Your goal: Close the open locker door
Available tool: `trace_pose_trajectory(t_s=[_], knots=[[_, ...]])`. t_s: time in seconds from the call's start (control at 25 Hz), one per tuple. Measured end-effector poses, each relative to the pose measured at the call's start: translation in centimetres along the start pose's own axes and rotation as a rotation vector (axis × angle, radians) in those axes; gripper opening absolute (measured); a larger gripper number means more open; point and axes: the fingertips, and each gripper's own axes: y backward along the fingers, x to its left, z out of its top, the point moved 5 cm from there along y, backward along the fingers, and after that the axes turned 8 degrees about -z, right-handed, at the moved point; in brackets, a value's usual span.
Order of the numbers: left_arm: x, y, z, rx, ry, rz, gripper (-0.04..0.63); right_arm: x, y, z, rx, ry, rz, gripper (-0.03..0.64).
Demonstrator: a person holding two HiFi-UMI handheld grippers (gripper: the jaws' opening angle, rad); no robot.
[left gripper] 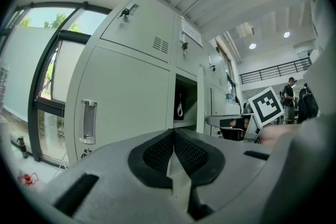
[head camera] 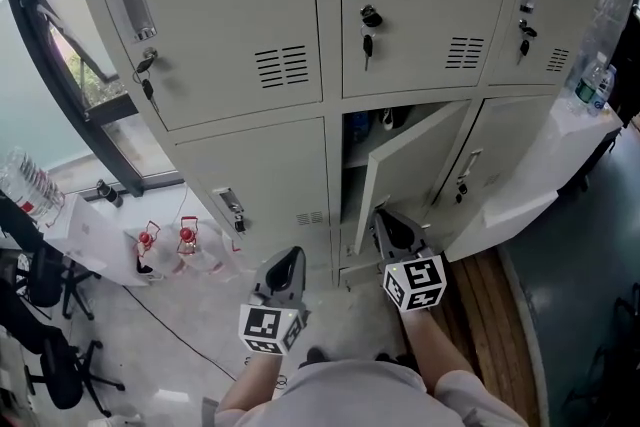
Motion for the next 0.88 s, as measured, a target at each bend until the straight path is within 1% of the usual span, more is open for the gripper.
trace_pose_trajectory(t_s=[0.68,0.88], knots=[[2.9,-1.0,0.2,-0.002,-0.003,0.019,0.011,0.9,-6.2,0.5,-0.003,0.01,-0.001,0.014],[3.4,-1.4,0.2,-0.004,-0.003,0.014,0.011,0.8,-7.6,0.5,-0.003,0.014,-0.004,0.014]])
